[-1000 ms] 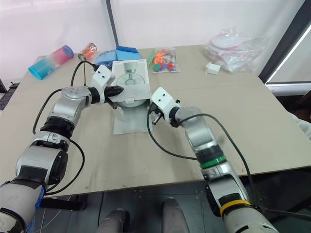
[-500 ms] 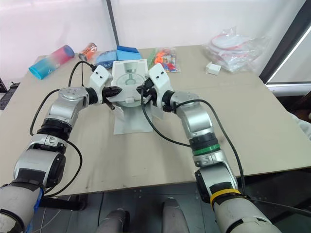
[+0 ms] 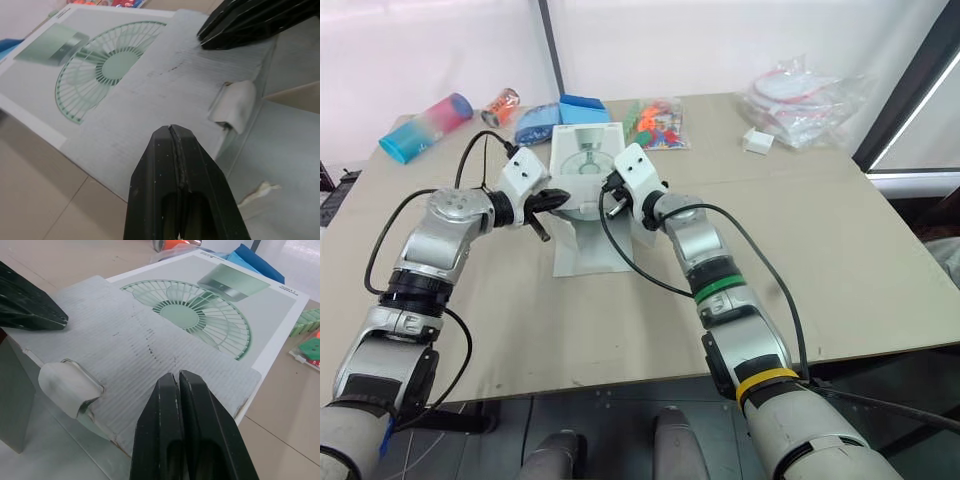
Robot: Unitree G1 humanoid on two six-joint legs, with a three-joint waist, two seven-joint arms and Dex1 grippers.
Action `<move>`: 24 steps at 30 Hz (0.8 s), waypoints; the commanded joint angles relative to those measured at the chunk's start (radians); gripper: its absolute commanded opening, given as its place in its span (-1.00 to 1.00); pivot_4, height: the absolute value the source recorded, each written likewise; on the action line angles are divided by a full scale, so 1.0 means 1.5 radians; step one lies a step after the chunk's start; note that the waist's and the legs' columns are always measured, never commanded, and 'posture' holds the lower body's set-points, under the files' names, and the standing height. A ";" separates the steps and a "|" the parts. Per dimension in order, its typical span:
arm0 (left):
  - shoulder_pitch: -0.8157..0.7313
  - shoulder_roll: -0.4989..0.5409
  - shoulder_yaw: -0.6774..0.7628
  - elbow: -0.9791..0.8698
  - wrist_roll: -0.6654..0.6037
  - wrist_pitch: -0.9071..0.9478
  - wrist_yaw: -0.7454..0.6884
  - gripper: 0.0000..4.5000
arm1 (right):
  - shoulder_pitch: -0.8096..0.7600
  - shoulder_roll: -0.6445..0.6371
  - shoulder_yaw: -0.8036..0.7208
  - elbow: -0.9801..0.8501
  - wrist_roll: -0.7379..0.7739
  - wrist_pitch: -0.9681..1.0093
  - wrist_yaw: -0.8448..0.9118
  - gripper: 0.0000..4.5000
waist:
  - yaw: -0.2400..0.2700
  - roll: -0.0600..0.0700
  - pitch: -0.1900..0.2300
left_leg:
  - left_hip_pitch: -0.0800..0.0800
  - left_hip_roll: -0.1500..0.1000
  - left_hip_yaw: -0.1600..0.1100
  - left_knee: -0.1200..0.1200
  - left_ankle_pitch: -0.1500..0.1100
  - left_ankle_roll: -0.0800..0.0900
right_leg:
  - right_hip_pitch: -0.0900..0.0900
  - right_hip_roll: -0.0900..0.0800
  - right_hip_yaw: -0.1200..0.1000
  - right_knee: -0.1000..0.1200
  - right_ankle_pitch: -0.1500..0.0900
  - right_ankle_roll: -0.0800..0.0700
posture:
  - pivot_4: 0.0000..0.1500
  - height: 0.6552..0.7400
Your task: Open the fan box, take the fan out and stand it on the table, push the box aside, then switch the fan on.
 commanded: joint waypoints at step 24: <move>0.052 0.184 -0.085 -0.094 0.072 -0.023 -0.159 -1.00 | 0.007 0.020 0.009 0.018 -0.035 -0.018 0.000 -0.95 | -0.001 0.001 -0.001 | 0.001 0.000 0.000 -0.001 0.000 0.000 | 0.000 0.001 0.001 0.000 0.000 0.000 | 1.00 1.00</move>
